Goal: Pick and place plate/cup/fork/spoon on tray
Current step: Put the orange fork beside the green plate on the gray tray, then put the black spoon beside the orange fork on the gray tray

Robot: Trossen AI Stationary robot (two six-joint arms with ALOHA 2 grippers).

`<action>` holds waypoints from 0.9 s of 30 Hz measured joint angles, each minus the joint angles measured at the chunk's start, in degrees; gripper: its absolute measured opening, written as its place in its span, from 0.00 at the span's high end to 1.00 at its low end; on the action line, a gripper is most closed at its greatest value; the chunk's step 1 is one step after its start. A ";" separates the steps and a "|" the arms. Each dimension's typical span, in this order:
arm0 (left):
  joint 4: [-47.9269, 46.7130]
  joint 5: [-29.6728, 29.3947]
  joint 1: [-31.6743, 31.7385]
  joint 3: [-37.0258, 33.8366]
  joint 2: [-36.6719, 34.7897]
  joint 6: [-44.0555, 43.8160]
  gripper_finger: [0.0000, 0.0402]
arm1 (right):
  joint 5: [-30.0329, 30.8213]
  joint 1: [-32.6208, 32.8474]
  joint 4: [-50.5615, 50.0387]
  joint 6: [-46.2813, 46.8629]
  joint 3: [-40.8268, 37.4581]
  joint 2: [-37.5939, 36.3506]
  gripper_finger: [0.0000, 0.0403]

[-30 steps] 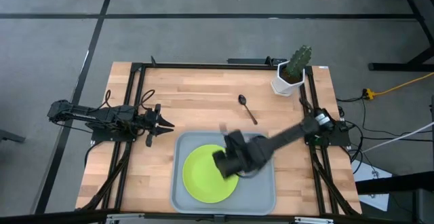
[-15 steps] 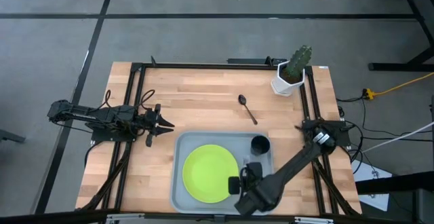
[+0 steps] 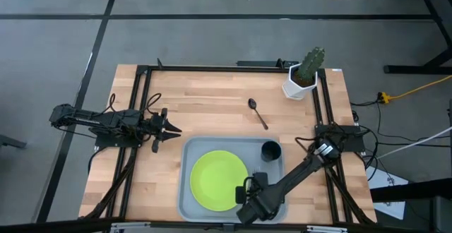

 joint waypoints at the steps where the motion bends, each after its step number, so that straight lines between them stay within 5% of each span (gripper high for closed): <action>1: 0.00 0.00 0.00 0.00 0.01 0.00 0.81 | -1.31 -0.13 0.03 -0.68 -0.02 0.66 0.90; 23: 0.00 0.00 0.00 0.00 0.01 0.00 0.81 | -0.04 -0.17 -3.24 3.34 0.09 1.74 0.71; 27: 0.00 0.00 0.02 0.00 0.02 0.00 0.81 | 3.12 -0.15 -7.98 3.34 4.97 1.66 0.71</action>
